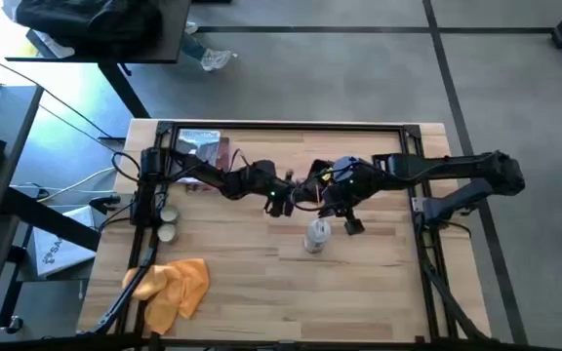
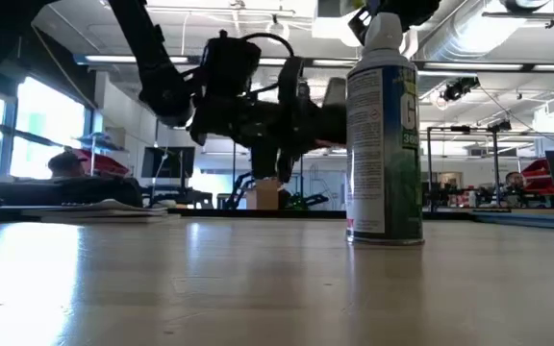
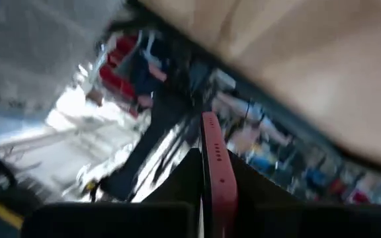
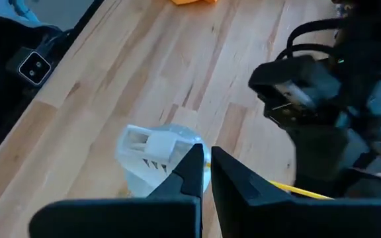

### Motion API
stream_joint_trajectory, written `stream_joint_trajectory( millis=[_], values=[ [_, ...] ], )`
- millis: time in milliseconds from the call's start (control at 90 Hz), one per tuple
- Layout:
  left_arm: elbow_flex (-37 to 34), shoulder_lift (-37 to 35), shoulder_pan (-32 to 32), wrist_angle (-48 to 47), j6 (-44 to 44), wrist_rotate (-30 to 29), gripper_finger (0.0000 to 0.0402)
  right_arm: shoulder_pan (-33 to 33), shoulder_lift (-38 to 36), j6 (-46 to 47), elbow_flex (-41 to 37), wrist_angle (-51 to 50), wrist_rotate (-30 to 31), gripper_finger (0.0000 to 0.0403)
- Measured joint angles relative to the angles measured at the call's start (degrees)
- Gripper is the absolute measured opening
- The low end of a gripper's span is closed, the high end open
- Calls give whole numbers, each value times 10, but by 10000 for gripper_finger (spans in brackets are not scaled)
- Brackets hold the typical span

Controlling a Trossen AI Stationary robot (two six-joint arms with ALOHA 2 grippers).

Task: Apply microfiber cloth
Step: Spray the cellphone on the front and back using the spray bottle

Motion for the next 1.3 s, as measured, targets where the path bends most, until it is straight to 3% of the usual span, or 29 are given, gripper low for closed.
stream_joint_trajectory(
  millis=[356,744,1144,1300],
  values=[
    [-38,0,-5,5,-12,-11,12,0,0,-1,0,-4,0,0],
    [-88,0,4,143,-45,-61,12,0,0,-1,0,-4,0,0],
    [20,0,33,135,-87,-25,12,0,0,0,0,-4,0,0],
    [24,0,36,110,-153,-28,12,0,0,0,0,-5,0,0]
  ],
)
